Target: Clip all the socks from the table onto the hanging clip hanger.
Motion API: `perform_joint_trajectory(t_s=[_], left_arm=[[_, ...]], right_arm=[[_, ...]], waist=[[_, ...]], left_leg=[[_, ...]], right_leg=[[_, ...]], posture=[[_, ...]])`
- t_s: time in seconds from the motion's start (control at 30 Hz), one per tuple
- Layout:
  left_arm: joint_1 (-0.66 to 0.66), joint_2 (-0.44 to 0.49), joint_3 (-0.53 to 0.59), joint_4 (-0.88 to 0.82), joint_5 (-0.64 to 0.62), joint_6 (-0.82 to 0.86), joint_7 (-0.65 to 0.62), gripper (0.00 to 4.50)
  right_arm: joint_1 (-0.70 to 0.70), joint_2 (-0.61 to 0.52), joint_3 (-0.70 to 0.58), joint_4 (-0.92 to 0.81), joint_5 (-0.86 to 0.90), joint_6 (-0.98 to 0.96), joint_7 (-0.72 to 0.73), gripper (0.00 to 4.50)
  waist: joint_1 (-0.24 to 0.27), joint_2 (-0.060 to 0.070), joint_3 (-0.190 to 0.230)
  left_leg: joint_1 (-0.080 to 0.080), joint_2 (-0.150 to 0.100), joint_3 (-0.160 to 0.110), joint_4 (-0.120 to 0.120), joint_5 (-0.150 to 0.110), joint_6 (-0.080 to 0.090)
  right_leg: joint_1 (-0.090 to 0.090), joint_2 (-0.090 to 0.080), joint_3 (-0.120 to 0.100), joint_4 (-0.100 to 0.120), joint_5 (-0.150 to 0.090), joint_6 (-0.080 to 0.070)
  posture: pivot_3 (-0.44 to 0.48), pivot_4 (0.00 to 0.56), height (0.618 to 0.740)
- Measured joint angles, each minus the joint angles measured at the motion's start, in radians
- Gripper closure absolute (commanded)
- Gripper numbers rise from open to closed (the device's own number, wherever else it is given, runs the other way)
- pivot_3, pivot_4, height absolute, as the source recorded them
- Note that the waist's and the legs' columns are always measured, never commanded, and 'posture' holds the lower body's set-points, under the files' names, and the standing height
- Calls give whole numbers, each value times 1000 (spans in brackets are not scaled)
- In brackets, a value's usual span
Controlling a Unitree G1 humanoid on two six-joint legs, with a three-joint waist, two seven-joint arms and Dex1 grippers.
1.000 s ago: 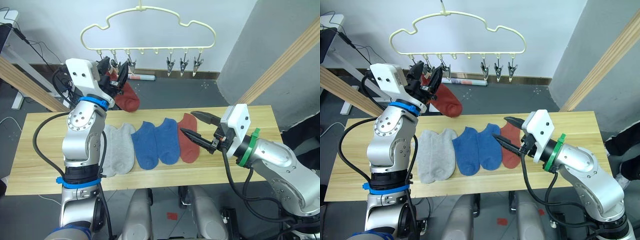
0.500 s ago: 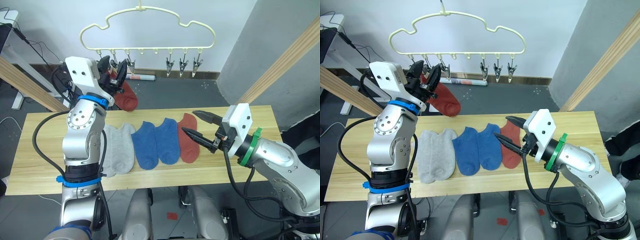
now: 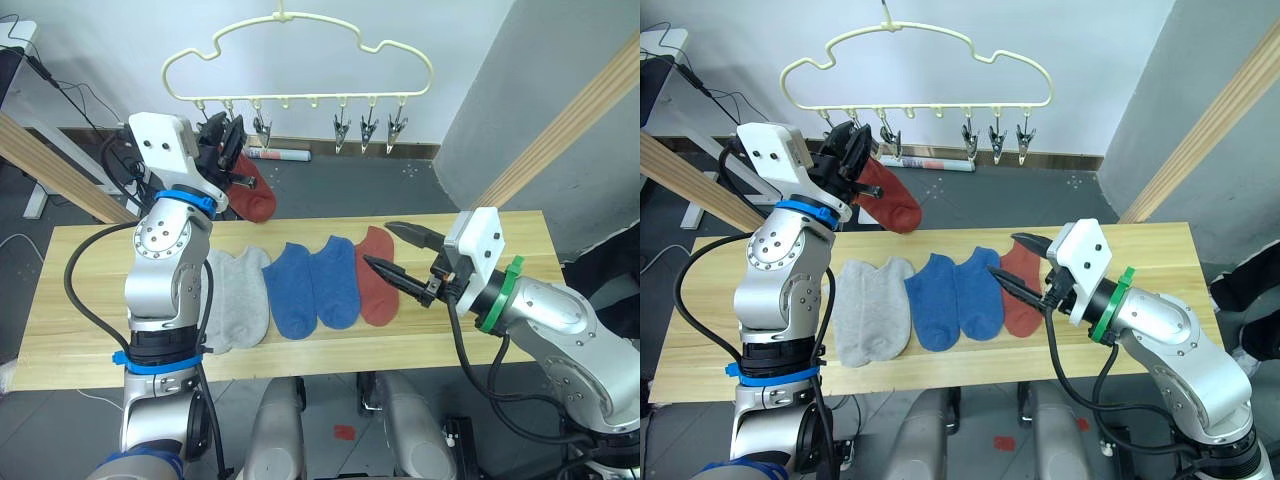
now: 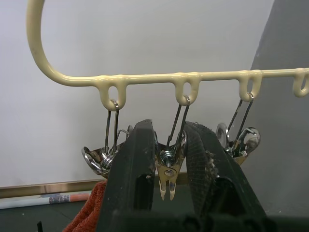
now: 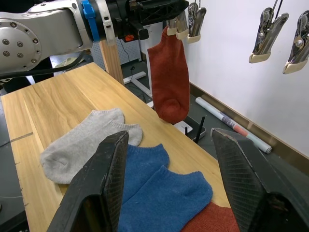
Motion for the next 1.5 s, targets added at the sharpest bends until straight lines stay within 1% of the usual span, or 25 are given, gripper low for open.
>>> perform_joint_trajectory(t_s=[0.3, 0.57, 0.73, 0.8, 0.83, 0.87, 1.03, 1.5], left_arm=[[6, 14, -1, -1, -1, -11, -56, 3806], [47, 0, 4, -2, 5, -62, -45, 3807], [51, 0, 3, -8, 0, -60, -36, 3807], [60, 0, 3, -27, -5, -45, -32, 3098], [63, 0, 3, -38, -8, -36, -31, 2931], [64, 0, 3, -42, -12, -29, -30, 2655], [65, 0, 3, -55, -15, 10, -9, 1118], [55, -6, 2, -164, -15, 204, 95, 1118]], right_arm=[[39, -5, 23, 17, -38, -23, 0, 1652], [44, -4, 26, 23, -48, -51, 0, 1652], [24, -4, 25, 24, -45, -61, 3, 1652], [13, -4, 23, 24, -41, -61, 4, 1652], [12, -4, 23, 25, -39, -61, 4, 1652], [11, -5, 23, 26, -38, -61, 6, 1652], [10, -6, 22, 29, -37, -61, 13, 1652], [-4, -20, -9, 29, -11, -51, 34, 1652]], waist=[[1, 0, 0], [1, 0, 0], [0, 0, 0], [1, 0, 0], [1, 0, 0], [1, 0, 0], [1, 0, 0], [1, 0, 0]], left_leg=[[0, 0, 0, 0, 0, 0], [0, 0, 0, 0, 0, 0], [1, 0, 0, 1, 0, 0], [1, 0, 0, 1, 0, 0], [0, 0, 0, 1, 0, 0], [0, 0, 0, 0, 0, 0], [0, 0, 0, 1, 0, 0], [0, 0, 0, 1, 0, 0]], right_leg=[[0, 0, 0, 0, 0, 0], [0, 0, 0, 0, 0, 0], [0, 0, 0, 1, 0, 0], [0, 0, 0, 1, 0, 0], [0, 0, 0, 1, 0, 0], [0, 0, 0, 1, 0, 0], [0, 0, 0, 1, 0, 0], [0, 0, 0, 2, 0, 0]], posture=[[-36, 397, 740], [-45, 406, 740], [-43, 406, 740], [-41, 408, 740], [-41, 408, 740], [-38, 409, 740], [-37, 413, 740], [-33, 420, 740]])
